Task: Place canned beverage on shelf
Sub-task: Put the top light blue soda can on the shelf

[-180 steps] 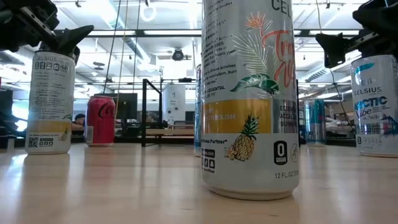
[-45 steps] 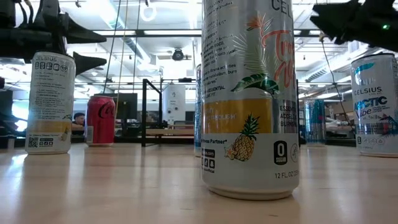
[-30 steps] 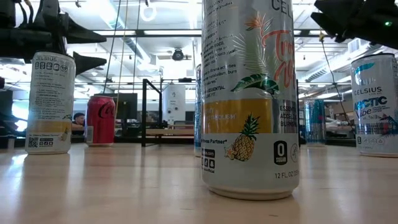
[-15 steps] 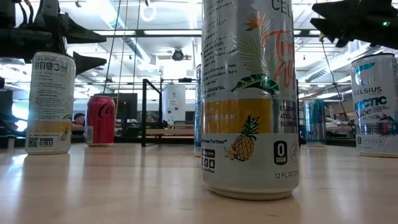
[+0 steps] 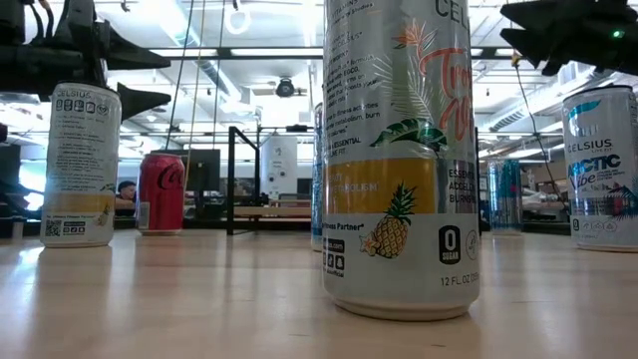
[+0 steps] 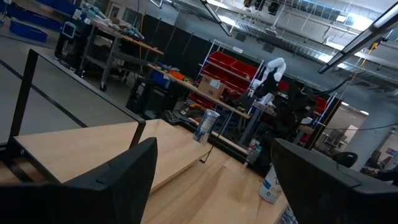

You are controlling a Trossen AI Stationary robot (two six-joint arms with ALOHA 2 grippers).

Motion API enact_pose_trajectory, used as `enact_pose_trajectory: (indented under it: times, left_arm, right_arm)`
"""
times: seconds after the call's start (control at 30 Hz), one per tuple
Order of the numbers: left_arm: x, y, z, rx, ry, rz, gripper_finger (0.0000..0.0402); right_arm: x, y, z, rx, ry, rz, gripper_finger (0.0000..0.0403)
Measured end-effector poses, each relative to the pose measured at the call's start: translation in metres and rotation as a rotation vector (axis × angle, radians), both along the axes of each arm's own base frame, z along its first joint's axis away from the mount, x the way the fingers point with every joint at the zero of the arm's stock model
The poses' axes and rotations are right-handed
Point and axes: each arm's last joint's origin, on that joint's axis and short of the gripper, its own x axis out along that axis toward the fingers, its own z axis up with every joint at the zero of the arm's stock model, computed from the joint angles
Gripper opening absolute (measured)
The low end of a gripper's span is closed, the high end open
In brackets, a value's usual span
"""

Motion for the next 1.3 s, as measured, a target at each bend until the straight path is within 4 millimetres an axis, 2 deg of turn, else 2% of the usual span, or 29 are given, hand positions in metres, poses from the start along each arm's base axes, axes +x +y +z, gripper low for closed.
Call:
enact_pose_trajectory:
  times: [0.23,0.5,0.63,0.77,1.07,1.3]
  left_arm:
    - [0.0,0.0,0.0,0.0,0.0,0.0,0.0316]
    - [0.0,0.0,0.002,-0.003,-0.027,0.002,0.0316]
    - [-0.002,0.001,0.008,-0.009,-0.087,0.005,0.0316]
    - [-0.005,0.001,0.017,0.023,-0.166,0.03,0.0316]
    - [-0.008,0.002,0.023,0.121,-0.173,0.078,0.0316]
    - [-0.009,0.003,0.024,0.082,-0.196,0.096,0.0316]
  right_arm:
    - [-0.006,0.0,0.031,0.027,0.191,-0.012,0.0346]
    - [-0.021,-0.003,0.062,0.221,0.474,-0.122,0.0346]
    - [-0.017,-0.006,0.067,0.296,0.616,-0.177,0.0346]
    - [-0.004,-0.01,0.07,0.327,0.729,-0.208,0.0346]
    - [0.013,-0.021,0.069,0.392,0.953,-0.28,0.0346]
    - [0.011,-0.029,0.065,0.498,0.952,-0.381,0.0346]
